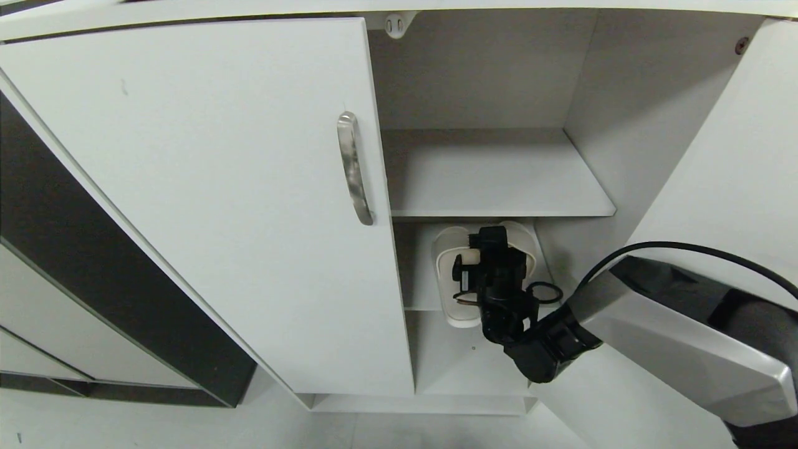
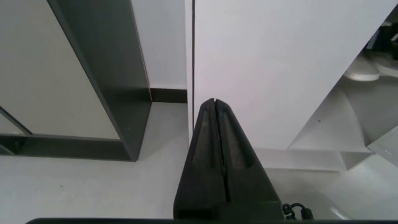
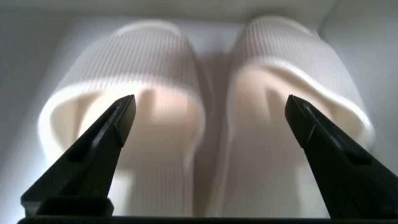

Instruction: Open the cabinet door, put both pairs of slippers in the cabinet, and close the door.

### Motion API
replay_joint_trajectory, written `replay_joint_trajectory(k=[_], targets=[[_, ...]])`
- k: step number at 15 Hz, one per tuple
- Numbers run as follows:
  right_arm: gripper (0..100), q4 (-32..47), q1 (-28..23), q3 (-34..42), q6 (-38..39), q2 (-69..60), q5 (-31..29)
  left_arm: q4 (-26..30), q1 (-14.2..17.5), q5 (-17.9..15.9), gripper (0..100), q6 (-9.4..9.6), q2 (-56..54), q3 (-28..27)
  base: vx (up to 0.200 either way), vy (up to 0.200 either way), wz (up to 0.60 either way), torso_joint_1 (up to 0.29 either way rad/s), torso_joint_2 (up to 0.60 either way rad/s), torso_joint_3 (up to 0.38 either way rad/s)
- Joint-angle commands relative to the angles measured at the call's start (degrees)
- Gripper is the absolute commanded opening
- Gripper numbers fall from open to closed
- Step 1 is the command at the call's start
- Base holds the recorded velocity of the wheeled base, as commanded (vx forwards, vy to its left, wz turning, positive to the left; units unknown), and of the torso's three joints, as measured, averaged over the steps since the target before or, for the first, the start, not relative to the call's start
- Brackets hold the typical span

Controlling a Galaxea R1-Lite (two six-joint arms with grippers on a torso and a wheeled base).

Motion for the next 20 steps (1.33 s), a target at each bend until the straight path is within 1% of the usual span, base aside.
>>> replay_joint_trajectory(k=[1,4,6,11,19,20], targets=[[100,-3.77,3.56,11.41,-0.1,-8.13,-0.03,-0.01,0.01,0.02,0,-0.02,0.07,0.0,0.0,0.0,0.0,0.0,0.0,0.0],[100,-7.2,7.43,25.47,-0.01,-15.96,-0.12,-0.01,0.01,0.02,0,-0.02,0.07,0.0,0.0,0.0,0.0,0.0,0.0,0.0],[100,-7.82,8.48,31.1,-0.01,-19.03,-0.12,-0.01,0.01,0.02,0,-0.02,0.07,0.0,0.0,0.0,0.0,0.0,0.0,0.0],[100,-7.99,8.84,31.98,0.08,-19.21,-0.03,-0.01,0.01,-0.07,0,-0.02,0.07,0.0,0.0,0.0,0.0,0.0,0.0,0.0],[100,-7.99,8.92,32.86,0.08,-19.21,-0.82,-0.01,0.01,-0.24,0,0.07,0.07,0.0,-0.2,0.0,0.0,0.002,0.0,0.002],[100,-7.99,8.92,33.03,0.08,-19.21,-0.82,-0.01,0.01,-0.24,0,0.07,0.07,0.0,0.0,0.0,0.0,0.0,0.0,0.0]])
